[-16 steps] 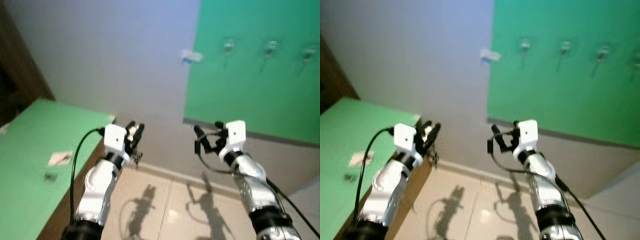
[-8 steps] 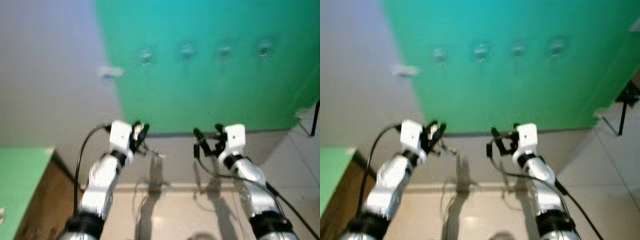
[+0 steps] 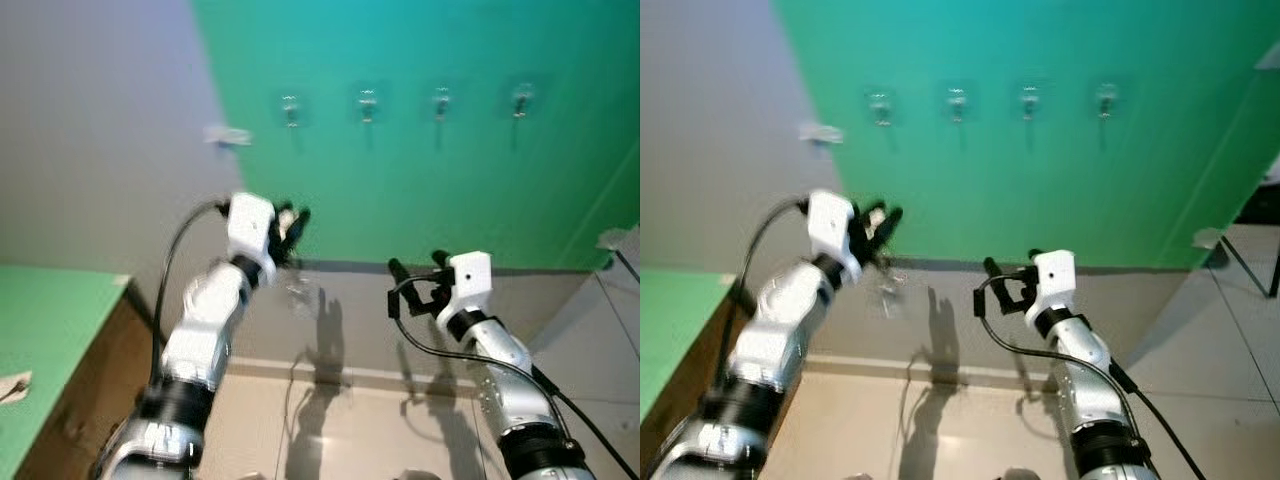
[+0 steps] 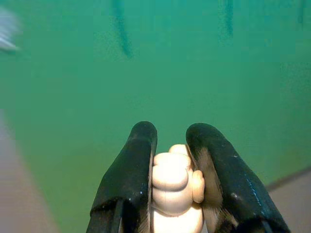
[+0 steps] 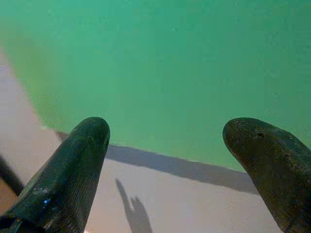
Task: Hang keys on a hook
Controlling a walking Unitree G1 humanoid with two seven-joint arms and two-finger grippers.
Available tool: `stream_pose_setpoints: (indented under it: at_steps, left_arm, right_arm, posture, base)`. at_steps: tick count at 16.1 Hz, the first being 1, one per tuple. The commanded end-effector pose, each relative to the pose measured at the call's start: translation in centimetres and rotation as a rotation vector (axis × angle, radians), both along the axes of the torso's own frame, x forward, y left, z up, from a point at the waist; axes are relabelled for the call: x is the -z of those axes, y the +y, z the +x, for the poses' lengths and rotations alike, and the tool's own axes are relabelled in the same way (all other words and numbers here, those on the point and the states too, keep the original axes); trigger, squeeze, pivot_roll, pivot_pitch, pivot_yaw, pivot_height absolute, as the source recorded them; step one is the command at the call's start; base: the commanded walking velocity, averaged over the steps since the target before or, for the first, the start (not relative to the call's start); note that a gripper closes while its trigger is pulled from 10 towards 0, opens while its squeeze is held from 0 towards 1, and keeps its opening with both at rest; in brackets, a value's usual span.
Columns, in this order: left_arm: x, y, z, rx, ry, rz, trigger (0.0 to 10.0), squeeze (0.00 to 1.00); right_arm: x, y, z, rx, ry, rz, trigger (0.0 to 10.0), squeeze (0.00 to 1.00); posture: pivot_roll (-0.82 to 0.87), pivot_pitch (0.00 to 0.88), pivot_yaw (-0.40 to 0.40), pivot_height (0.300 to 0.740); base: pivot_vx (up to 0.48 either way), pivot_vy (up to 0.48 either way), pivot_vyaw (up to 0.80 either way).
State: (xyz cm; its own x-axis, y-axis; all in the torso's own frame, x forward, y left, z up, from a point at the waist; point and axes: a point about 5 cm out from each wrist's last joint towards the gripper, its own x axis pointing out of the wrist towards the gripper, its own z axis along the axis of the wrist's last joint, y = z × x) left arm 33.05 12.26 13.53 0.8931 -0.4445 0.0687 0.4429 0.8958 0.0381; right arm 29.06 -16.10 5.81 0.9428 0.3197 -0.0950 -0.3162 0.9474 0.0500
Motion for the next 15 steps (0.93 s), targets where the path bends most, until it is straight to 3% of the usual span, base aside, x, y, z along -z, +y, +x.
stream_pose_setpoints:
  at_steps: [1,4,9,11,15]
  left_arm:
    - [-0.9,0.2,0.4,-0.01,-0.016,-0.007,0.0,0.0]
    - [-3.9,-0.3,2.9,-0.01,-0.049,-0.018,0.0,0.0]
    - [-6.5,0.4,4.7,-0.03,-0.05,-0.09,0.0,0.0]
    - [-7.3,1.0,5.4,-0.008,0.002,-0.25,0.0,0.0]
    - [-5.9,0.4,5.2,0.141,0.179,-0.484,0.0,0.0]
  right_arm:
    - [-0.4,-0.1,0.1,0.005,-0.018,-0.003,10.0,0.0]
    - [-0.3,0.3,0.0,-0.001,-0.014,0.003,10.0,0.0]
    - [-0.3,0.7,-0.3,-0.009,-0.017,0.011,10.0,0.0]
    - [0.0,0.8,-0.6,-0.017,0.005,0.03,10.0,0.0]
    - [-1.3,0.9,0.1,-0.097,0.009,0.057,10.0,0.0]
  posture:
    - [-0.2,0.0,0.079,0.736]
    - [-0.21,0.0,0.089,0.736]
    - [-0.23,0.0,0.102,0.736]
    - [-0.23,0.0,0.105,0.736]
    - [-0.23,0.0,0.099,0.736]
  base:
    - [0.0,0.0,0.0]
    - [0.0,0.0,0.0]
    - [0.0,0.0,0.0]
    - [0.0,0.0,0.0]
    - [0.0,0.0,0.0]
